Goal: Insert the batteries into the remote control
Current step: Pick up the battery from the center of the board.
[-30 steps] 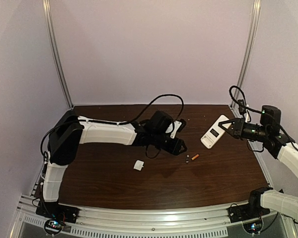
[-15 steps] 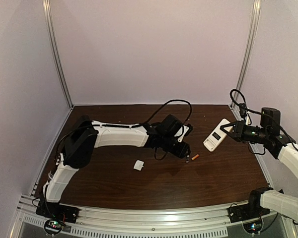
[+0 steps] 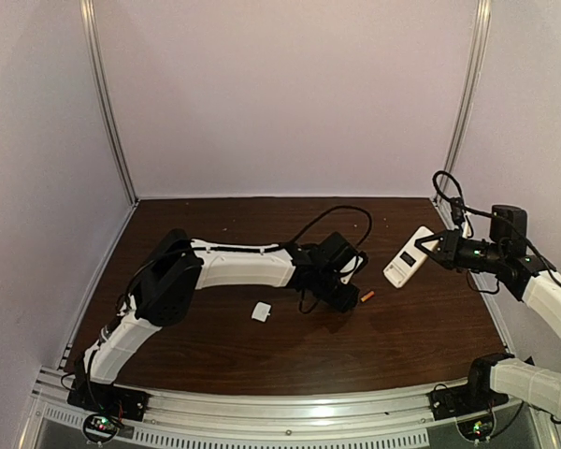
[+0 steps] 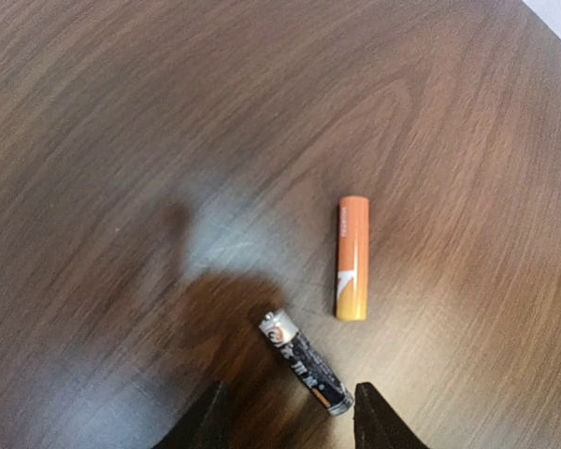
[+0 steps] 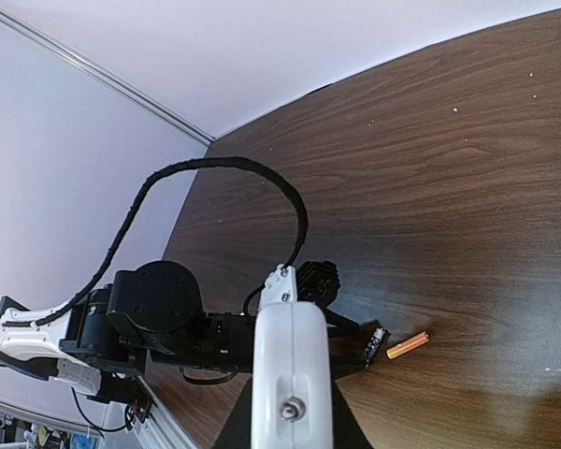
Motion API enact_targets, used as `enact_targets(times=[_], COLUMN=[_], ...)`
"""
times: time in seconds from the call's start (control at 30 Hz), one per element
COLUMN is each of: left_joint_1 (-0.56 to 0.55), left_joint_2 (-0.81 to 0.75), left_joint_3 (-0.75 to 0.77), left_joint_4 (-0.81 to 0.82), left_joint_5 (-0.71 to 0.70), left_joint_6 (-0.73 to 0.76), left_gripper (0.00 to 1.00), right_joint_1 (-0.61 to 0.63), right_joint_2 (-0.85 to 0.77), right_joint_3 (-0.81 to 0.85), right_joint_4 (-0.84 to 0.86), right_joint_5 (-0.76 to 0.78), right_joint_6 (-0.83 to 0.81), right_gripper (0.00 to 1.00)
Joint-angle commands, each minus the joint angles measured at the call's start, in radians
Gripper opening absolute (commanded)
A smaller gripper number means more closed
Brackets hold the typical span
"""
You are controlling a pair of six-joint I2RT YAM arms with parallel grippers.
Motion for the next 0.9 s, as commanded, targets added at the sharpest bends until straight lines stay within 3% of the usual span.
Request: enact_targets(times=[0.0,0.43,0.53,0.7,0.87], left_joint_1=[-0.005,-0.011,-0.01,0.001,0.012], left_joint_2=[0.036,0.106,0.105,0.031,-0.094], left_joint_3=[0.055,0.161,0.155,0.035,-0.134], left_joint_4=[-0.032,-0.129,-0.175,-0.198,-0.179], left_joint_5=[-0.027,-0.107,-0.147,-0.176,-0.187], left_joint_6=[0.023,0.044,0.042,0.025,0.032], left_gripper=[0.45,0.42,0.33,0.07,0.0], right_joint_1=[-0.009,-0.013,-0.013,-0.013,-0.012], right_joint_2=[0.005,0.012,0.016,0.03,0.055], right_joint_3=[-0.014,-0.022,-0.024,-0.025,-0.07], right_joint_4=[0.015,0.026,0.029,0.037,0.115], right_joint_5=[-0.005,-0.01,-0.011,-0.026,-0.094], right_joint_6=[-0.004,-0.002,-0.002,0.001,0.078], right_gripper=[0.0,0.0,0.0,0.0,0.0])
